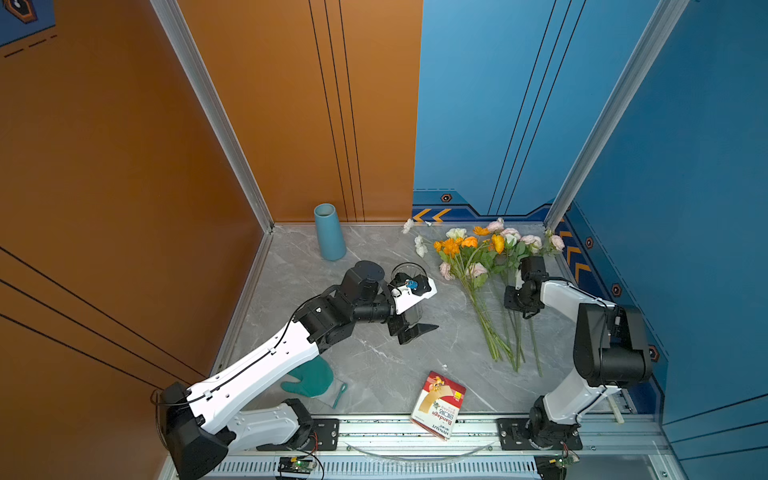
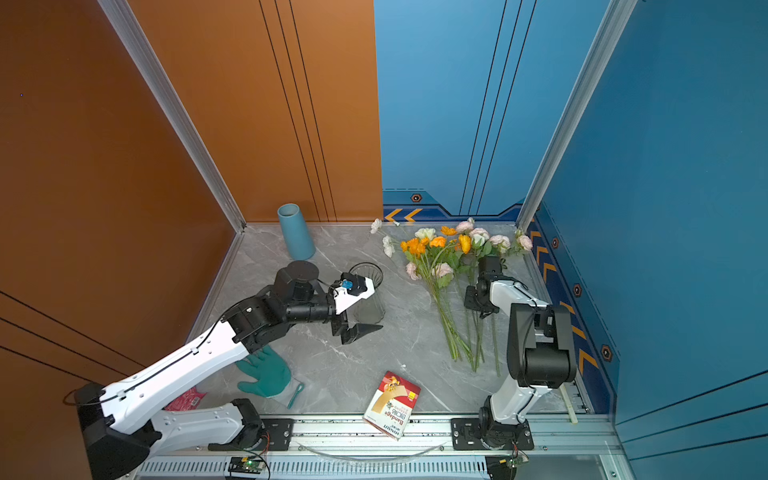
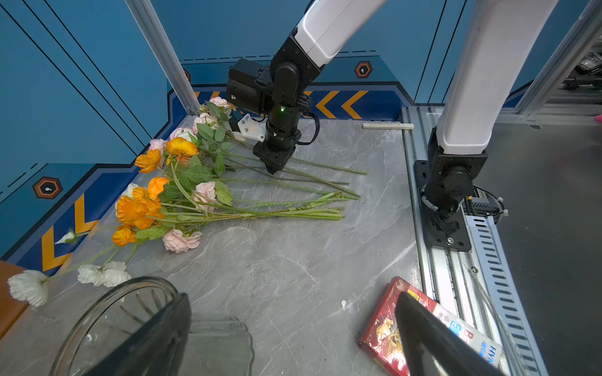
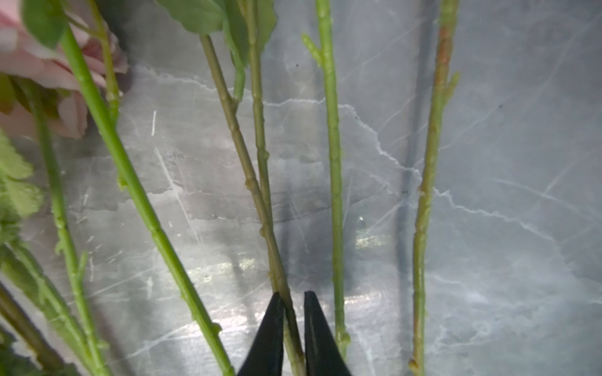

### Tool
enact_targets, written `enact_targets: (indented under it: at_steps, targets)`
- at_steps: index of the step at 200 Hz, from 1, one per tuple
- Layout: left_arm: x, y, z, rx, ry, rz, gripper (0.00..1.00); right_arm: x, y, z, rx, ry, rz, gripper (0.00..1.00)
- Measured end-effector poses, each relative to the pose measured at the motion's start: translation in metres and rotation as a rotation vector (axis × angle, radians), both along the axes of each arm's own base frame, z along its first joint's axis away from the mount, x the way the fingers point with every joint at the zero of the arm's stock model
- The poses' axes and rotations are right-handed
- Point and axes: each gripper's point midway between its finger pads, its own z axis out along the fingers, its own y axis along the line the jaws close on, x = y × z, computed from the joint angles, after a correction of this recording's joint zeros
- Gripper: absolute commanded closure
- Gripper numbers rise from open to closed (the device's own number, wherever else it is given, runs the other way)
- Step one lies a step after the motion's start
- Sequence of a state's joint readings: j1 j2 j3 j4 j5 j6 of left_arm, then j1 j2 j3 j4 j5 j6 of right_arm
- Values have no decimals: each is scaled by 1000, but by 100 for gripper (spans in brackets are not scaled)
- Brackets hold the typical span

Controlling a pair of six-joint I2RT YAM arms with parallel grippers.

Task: Arrange the flowers into the vase
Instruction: 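Lift the orange gerbera with the right gripper up over the vase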

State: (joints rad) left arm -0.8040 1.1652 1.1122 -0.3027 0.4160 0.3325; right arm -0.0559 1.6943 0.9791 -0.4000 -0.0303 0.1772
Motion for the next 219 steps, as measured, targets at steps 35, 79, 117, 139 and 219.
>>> enact_targets:
  at_steps: [35, 79, 117, 139, 219]
  targets:
    - [2, 1, -1, 5, -3, 11, 2, 0, 0, -1, -2, 4, 6, 98]
    - [3, 2, -4, 12, -2, 19, 2, 1, 1, 26, -2, -55, 7, 99]
    - [4, 1, -5, 12, -3, 20, 2, 4, 2, 75, -9, -138, 11, 100]
    - [4, 2, -5, 11, -4, 21, 2, -4, 1, 97, -28, -162, 5, 100]
    - [11, 19, 13, -57, -56, 77, 2, -23, -11, 194, -156, -264, -38, 100]
